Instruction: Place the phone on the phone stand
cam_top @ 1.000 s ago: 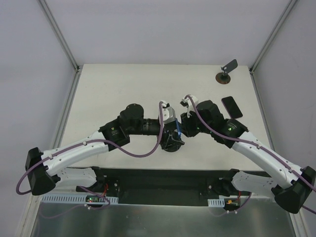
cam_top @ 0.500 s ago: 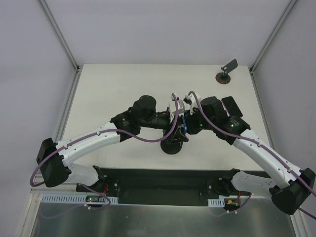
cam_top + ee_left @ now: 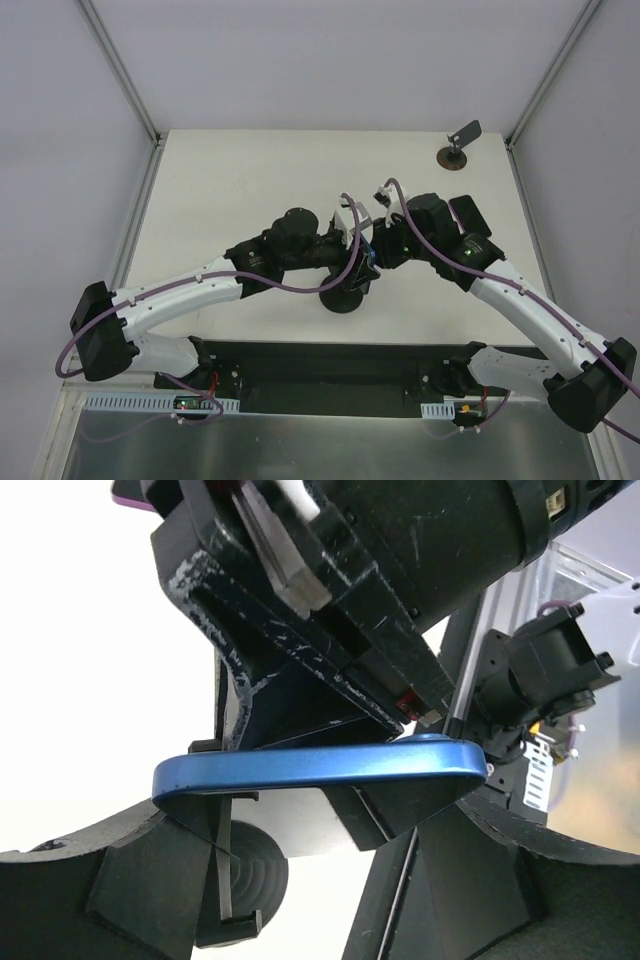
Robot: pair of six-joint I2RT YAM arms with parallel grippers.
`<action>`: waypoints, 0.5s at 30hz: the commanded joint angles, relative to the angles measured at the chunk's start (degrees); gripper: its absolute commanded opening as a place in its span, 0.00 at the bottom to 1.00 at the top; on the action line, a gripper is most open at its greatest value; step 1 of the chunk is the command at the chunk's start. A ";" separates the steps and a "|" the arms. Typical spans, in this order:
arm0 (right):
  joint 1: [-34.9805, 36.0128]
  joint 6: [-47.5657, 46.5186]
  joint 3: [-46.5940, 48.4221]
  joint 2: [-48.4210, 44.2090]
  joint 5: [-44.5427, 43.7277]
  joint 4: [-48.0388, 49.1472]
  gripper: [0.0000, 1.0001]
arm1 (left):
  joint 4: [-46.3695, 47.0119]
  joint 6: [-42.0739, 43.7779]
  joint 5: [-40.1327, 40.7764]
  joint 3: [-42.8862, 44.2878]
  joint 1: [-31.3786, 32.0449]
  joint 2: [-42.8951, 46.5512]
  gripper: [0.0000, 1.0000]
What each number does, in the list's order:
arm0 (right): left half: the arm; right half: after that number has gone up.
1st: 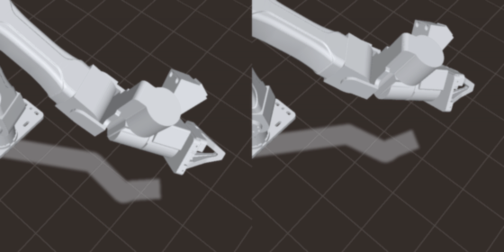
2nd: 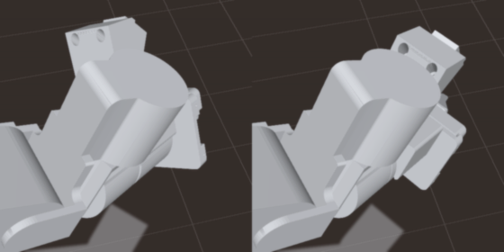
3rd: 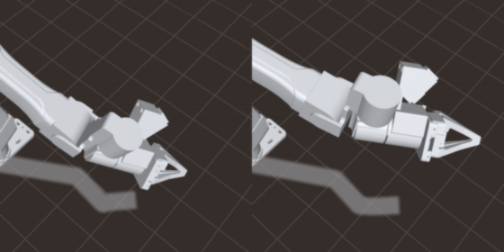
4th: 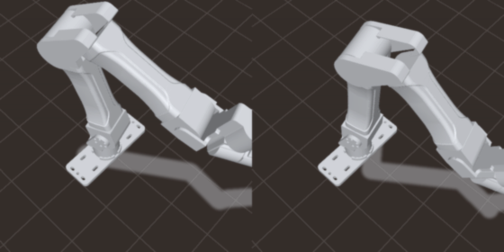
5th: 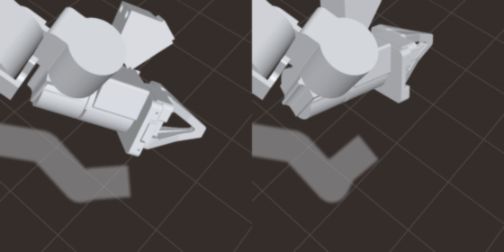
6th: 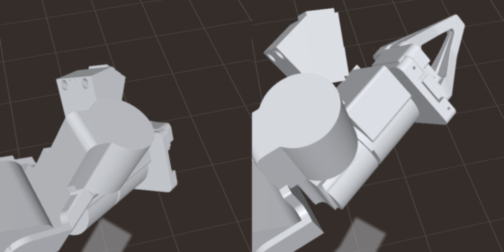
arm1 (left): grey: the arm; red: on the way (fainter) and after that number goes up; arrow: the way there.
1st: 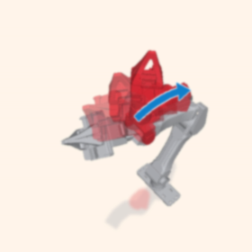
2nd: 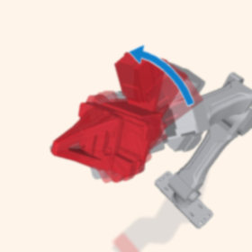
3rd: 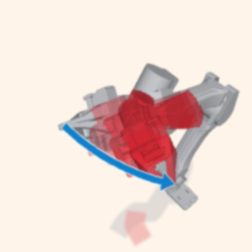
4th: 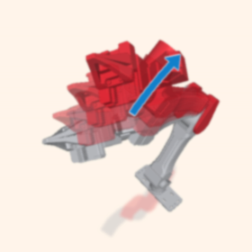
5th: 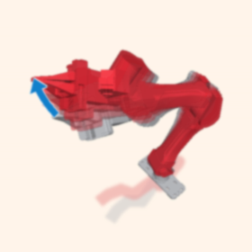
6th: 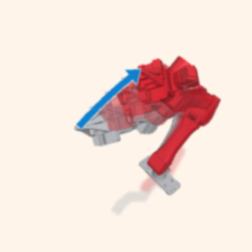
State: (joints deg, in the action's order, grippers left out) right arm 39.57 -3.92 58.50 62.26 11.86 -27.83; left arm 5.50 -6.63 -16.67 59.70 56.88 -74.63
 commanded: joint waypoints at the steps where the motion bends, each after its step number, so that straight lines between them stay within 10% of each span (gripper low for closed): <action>1: 0.24 3.22 1.00 -1.26 1.59 2.35 0.01 | 6.45 0.13 13.13 -2.30 0.07 4.84 0.00; 15: 0.42 6.91 0.30 -2.67 -0.61 2.52 0.00 | 7.16 -1.02 38.45 -5.74 3.94 8.27 0.00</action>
State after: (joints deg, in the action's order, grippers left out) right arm 39.64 0.99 58.26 62.30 9.15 -26.17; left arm 8.58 -8.91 6.11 54.37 61.60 -68.34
